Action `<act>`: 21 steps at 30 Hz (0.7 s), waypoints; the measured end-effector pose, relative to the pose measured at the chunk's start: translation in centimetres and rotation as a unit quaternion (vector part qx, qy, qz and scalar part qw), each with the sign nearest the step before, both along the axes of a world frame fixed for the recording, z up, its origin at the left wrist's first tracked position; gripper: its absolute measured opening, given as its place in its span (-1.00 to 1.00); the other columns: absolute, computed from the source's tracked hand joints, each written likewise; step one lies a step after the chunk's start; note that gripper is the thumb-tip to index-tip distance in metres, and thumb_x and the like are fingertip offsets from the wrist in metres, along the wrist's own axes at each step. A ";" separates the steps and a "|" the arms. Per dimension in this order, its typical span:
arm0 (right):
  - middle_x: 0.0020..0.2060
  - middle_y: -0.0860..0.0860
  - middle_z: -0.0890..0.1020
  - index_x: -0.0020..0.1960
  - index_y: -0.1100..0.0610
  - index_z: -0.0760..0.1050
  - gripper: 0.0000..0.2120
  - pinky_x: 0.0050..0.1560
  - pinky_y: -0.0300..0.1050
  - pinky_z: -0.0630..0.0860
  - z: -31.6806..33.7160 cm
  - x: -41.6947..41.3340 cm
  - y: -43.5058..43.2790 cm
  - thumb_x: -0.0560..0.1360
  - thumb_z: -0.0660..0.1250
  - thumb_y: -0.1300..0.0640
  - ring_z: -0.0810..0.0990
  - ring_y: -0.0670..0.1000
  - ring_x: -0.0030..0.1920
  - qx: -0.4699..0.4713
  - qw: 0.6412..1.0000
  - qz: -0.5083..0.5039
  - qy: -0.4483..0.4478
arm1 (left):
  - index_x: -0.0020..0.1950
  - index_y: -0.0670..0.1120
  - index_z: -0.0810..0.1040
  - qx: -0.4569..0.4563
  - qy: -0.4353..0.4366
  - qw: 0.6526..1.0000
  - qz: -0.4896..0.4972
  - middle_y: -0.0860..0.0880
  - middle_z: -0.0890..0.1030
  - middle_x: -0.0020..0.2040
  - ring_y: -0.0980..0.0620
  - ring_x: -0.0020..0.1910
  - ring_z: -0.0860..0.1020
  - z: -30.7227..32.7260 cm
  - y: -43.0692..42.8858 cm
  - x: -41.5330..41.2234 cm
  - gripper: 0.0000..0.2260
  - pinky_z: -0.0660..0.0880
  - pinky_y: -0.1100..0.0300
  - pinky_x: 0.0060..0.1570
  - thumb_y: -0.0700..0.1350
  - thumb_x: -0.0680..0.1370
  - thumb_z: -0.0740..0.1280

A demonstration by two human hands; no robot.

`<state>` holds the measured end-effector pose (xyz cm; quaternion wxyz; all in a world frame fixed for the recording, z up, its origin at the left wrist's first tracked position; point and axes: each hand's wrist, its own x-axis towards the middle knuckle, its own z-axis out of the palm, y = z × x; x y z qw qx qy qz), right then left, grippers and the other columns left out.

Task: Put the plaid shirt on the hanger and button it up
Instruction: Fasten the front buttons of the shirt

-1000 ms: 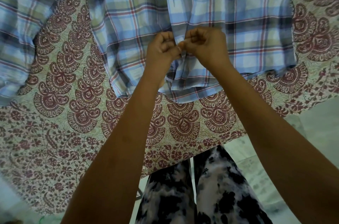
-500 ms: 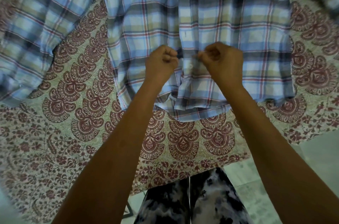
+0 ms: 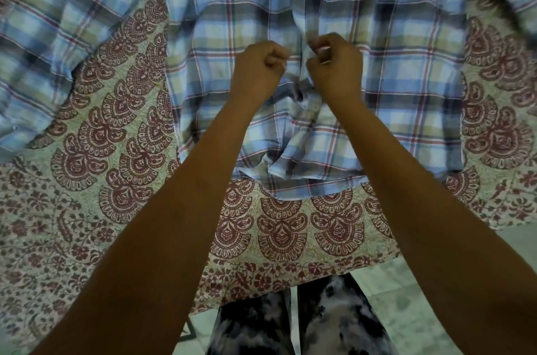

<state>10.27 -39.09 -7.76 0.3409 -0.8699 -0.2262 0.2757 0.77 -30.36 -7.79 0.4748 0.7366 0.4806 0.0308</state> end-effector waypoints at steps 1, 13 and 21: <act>-0.27 0.07 0.53 -0.06 0.26 0.53 -0.88 -0.19 -0.17 0.41 -0.4 0.4 -0.6 0.42 0.27 0.29 0.48 0.00 -0.24 0.008 0.997 -0.051 0.056 | -0.03 -0.16 0.64 0.008 0.010 1.000 -0.017 -0.11 0.67 -0.02 -0.01 -0.02 0.61 -0.2 -0.2 0.2 -0.79 0.55 0.13 0.05 -0.29 0.49 0.23; -0.39 0.10 0.34 -0.39 0.09 0.27 -0.69 -0.25 -0.11 0.36 -1.0 0.9 -2.6 0.43 0.24 0.37 0.33 0.04 -0.29 0.072 0.951 -0.179 0.242 | 0.22 -0.07 0.45 0.128 0.125 0.972 -0.154 -0.16 0.50 0.14 -0.12 0.08 0.52 -0.6 -2.1 1.9 -0.73 0.49 0.02 0.01 -0.20 0.52 0.28; -0.45 -0.11 0.41 -0.36 0.01 0.36 -0.71 -0.21 -0.36 0.39 -1.2 0.7 -3.3 0.45 0.27 0.31 0.36 -0.19 -0.40 0.053 0.977 -0.172 0.110 | 0.09 -0.11 0.55 0.076 0.083 0.987 -0.111 -0.12 0.58 0.07 0.01 -0.01 0.54 -0.6 -2.0 2.2 -0.81 0.51 0.07 0.03 -0.23 0.50 0.27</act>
